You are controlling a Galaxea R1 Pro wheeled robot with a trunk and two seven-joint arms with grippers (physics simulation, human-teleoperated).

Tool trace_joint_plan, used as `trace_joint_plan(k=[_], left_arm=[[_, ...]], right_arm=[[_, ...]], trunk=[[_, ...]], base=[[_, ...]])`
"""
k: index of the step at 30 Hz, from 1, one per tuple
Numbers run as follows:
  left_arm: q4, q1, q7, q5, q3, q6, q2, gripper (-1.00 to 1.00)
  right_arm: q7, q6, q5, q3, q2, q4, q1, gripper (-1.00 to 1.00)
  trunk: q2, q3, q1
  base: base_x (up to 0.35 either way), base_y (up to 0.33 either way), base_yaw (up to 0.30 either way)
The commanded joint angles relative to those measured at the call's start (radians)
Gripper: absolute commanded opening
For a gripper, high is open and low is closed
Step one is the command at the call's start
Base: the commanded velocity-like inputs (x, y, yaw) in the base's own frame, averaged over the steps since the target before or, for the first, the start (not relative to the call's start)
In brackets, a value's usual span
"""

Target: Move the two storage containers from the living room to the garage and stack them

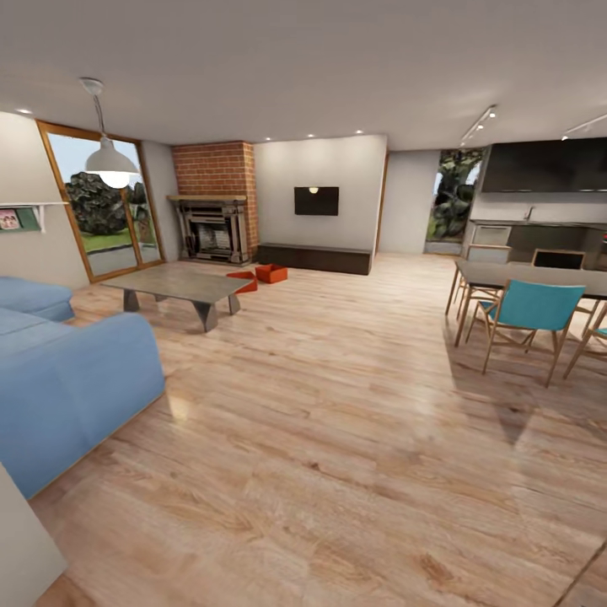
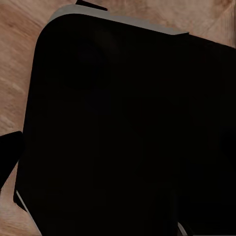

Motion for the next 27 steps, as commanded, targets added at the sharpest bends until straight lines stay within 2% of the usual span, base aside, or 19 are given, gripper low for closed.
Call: trace_joint_plan(k=[1,27], left_arm=[[-0.001,0.0,0.0,0.006,-0.001,0.0,0.0,1.0],[-0.001,0.0,0.0,0.005,0.001,-0.002,0.0,1.0]], right_arm=[[-0.003,-0.005,0.001,0.005,0.0,0.003,-0.001,1.0],[-0.002,-0.007,0.001,0.007,-0.001,0.003,-0.001,1.0]], trunk=[[0.0,-0.001,0.001],[0.0,-0.001,0.001]], base=[[0.323,0.0,0.0],[0.323,0.0,0.0]])
